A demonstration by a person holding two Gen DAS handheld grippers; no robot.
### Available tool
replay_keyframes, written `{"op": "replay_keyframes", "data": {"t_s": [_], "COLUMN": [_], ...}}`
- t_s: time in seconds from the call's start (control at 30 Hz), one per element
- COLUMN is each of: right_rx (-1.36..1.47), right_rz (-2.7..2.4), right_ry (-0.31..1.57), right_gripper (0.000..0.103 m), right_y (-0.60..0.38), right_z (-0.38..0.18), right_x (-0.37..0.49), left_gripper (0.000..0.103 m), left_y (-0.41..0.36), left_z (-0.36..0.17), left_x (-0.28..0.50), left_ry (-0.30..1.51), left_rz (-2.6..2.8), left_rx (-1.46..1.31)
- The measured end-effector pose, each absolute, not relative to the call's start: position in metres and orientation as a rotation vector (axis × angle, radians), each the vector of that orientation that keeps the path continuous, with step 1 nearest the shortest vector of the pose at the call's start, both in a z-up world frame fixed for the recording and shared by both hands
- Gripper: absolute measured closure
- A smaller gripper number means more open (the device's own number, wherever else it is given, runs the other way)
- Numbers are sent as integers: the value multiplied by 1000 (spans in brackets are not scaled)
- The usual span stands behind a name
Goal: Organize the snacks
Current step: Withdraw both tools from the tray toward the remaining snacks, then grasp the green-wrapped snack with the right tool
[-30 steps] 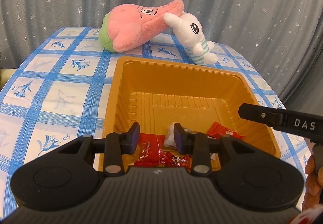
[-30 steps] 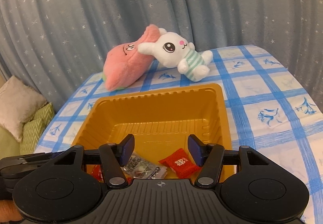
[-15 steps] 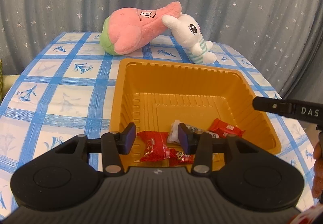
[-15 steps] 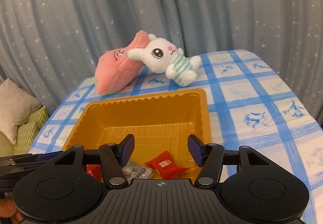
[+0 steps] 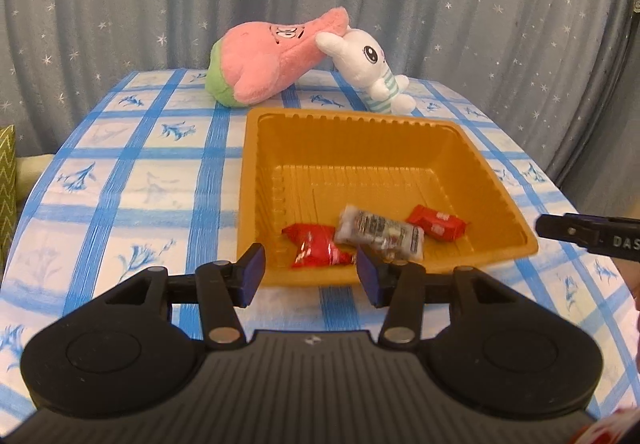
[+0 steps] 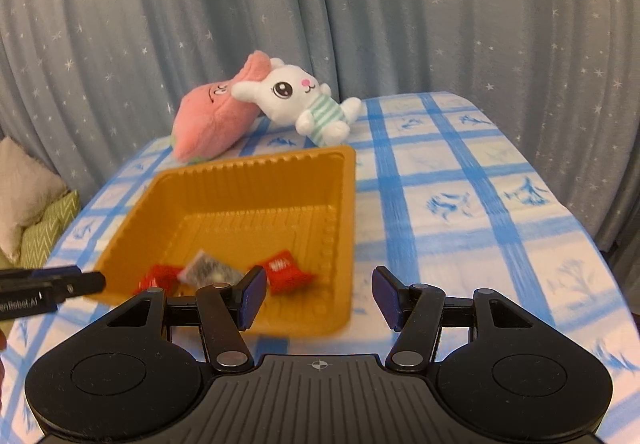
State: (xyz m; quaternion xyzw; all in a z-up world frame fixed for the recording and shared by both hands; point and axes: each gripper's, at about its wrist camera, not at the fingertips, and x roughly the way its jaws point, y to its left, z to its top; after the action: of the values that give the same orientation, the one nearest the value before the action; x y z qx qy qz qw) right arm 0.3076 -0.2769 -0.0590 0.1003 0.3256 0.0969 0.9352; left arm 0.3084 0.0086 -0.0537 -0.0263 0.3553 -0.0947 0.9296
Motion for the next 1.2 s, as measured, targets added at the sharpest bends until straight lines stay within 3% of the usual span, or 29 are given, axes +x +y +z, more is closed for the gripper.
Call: {"op": "replay_keyframes", "data": {"t_s": [0.7, 1.2], "right_rx": [242, 137], "right_rz": [173, 269], "right_ry": [738, 767], "right_gripper": [44, 45], "right_y": [-282, -244], "right_z": [-95, -120], "right_x": [179, 180], "left_gripper": [54, 53], "left_y": [31, 25], "left_z": [-79, -93], "left_x": [181, 179], "left_ry": [778, 812], "left_rz": [-105, -118], "left_rx": [-103, -94]}}
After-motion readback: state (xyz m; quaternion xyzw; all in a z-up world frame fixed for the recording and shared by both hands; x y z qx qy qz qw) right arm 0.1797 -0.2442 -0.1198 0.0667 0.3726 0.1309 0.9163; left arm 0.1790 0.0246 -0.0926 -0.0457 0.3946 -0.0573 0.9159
